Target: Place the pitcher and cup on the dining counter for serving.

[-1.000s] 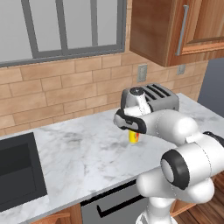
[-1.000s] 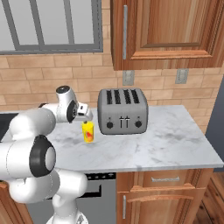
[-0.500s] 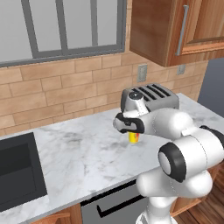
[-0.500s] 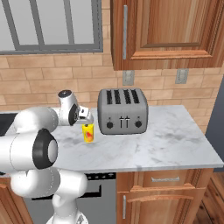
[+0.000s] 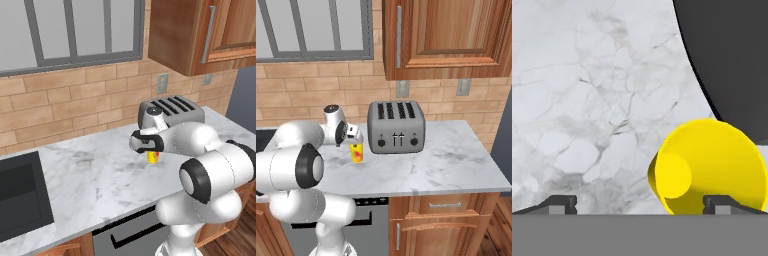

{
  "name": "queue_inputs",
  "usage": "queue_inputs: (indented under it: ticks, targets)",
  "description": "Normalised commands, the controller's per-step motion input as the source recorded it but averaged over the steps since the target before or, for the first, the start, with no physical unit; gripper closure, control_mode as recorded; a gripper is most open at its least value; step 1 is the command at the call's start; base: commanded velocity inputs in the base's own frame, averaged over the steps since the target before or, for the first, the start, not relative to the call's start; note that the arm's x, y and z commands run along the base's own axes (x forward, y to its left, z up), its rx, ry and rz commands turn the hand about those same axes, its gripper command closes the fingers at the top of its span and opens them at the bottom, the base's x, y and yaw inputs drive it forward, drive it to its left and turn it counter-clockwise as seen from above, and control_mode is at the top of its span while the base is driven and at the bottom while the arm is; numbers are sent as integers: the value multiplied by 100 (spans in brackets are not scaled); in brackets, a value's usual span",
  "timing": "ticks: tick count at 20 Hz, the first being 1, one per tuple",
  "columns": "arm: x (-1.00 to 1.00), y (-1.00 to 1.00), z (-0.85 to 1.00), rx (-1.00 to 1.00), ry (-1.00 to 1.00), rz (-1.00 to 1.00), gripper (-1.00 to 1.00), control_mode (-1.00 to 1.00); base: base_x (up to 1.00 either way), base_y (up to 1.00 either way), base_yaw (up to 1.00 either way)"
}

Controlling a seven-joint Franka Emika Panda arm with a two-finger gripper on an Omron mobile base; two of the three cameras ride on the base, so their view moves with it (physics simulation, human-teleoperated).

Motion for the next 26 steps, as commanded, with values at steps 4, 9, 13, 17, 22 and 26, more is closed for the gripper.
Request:
queue_inputs:
  ticks: [4, 9, 13, 17, 22, 26]
  targets:
    - [0, 0, -13, 0, 5, 0, -100, -100, 0, 0, 0]
    - [0, 0, -20, 0, 6, 0, -100, -100, 0, 0, 0]
    - [3, 0, -5, 0, 8, 0, -100, -100, 0, 0, 0]
    - [5, 0, 0, 0, 8, 0, 100, -100, 0, 0, 0]
    - [0, 0, 0, 0, 0, 0, 100, -100, 0, 0, 0]
    - [0, 0, 0, 0, 0, 0, 100, -100, 0, 0, 0]
